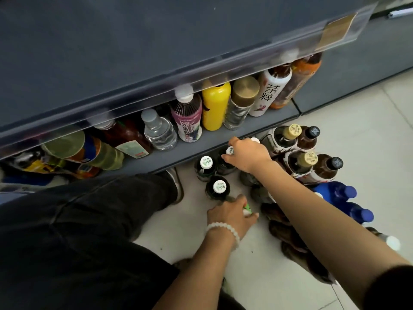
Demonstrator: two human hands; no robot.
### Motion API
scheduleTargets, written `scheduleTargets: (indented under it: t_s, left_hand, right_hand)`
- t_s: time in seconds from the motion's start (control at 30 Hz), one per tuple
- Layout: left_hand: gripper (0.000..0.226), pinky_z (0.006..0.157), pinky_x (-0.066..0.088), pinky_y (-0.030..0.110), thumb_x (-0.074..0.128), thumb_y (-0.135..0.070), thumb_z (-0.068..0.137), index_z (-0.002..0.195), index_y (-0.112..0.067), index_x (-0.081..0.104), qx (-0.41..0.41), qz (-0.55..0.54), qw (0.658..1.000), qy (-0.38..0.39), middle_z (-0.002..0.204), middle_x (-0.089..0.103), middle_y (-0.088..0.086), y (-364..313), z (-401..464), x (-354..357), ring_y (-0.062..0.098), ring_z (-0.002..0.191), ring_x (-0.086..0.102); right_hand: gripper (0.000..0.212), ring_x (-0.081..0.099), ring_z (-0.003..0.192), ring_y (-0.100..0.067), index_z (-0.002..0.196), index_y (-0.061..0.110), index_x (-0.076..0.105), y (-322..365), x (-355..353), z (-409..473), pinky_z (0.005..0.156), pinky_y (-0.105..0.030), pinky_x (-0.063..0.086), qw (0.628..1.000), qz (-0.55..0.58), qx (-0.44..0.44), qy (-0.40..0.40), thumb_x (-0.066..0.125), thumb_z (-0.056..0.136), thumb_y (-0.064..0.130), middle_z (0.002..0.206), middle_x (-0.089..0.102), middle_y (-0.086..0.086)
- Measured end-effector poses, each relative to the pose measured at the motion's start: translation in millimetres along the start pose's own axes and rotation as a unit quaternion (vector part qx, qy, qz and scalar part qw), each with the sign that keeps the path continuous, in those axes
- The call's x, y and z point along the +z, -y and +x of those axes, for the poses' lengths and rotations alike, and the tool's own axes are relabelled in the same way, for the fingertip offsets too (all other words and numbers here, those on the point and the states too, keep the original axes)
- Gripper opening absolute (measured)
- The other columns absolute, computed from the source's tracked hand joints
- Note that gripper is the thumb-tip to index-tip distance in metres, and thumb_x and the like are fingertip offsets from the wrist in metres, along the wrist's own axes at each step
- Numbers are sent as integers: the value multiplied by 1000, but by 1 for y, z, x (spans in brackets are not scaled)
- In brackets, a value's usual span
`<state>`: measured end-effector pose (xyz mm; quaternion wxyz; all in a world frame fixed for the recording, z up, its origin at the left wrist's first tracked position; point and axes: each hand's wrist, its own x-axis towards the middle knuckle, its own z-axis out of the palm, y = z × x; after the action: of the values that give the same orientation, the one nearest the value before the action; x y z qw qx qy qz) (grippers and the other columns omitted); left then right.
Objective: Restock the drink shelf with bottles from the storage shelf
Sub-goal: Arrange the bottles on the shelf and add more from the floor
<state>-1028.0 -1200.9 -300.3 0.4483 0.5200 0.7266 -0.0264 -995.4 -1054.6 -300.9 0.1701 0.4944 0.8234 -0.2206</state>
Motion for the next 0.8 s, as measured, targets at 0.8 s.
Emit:
scheduleTargets:
  t_s: [0.8]
  left_hand:
    - [18, 76, 32, 34, 54, -42, 81, 90, -27, 53, 176, 101, 970, -134, 108, 61, -1, -8, -98, -69, 25, 102, 54]
  right_hand:
    - [26, 61, 89, -26, 95, 21, 63, 34, -96, -117, 69, -33, 46, 967, 110, -95, -210, 65, 76, 40, 90, 67, -6]
